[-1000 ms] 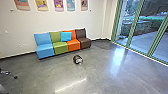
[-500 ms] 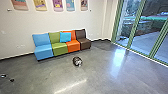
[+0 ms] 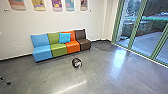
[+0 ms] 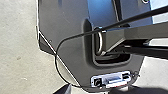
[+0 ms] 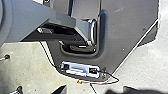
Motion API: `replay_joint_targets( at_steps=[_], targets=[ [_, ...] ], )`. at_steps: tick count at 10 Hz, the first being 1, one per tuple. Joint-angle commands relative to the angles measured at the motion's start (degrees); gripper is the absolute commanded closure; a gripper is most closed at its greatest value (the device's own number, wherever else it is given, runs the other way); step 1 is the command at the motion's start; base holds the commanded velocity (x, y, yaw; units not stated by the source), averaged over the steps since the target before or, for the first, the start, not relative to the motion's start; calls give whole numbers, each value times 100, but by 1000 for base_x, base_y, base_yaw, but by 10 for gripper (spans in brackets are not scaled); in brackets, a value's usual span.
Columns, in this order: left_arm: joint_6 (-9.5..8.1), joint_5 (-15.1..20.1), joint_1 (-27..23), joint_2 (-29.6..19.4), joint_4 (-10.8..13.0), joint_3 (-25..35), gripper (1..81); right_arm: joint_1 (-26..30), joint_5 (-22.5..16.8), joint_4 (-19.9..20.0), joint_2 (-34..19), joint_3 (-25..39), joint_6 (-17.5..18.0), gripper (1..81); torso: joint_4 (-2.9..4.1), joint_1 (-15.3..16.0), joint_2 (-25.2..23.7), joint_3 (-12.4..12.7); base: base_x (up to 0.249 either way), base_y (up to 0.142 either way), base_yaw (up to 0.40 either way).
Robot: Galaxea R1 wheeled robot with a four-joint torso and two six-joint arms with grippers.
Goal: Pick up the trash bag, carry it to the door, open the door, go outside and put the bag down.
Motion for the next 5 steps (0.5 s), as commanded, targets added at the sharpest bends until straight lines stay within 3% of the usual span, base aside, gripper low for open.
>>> replay_joint_targets(
  at_steps=[1, 5],
  targets=[
    [19, 352, -140, -49, 56, 19, 10, 80, -363, -60, -36, 35, -3, 10, 0, 2, 0, 0, 160, 65, 0],
    [19, 360, -140, -50, 47, 19, 10, 80, -363, -70, -28, 17, -3, 10, 0, 2, 0, 0, 160, 74, 0]
  ],
)
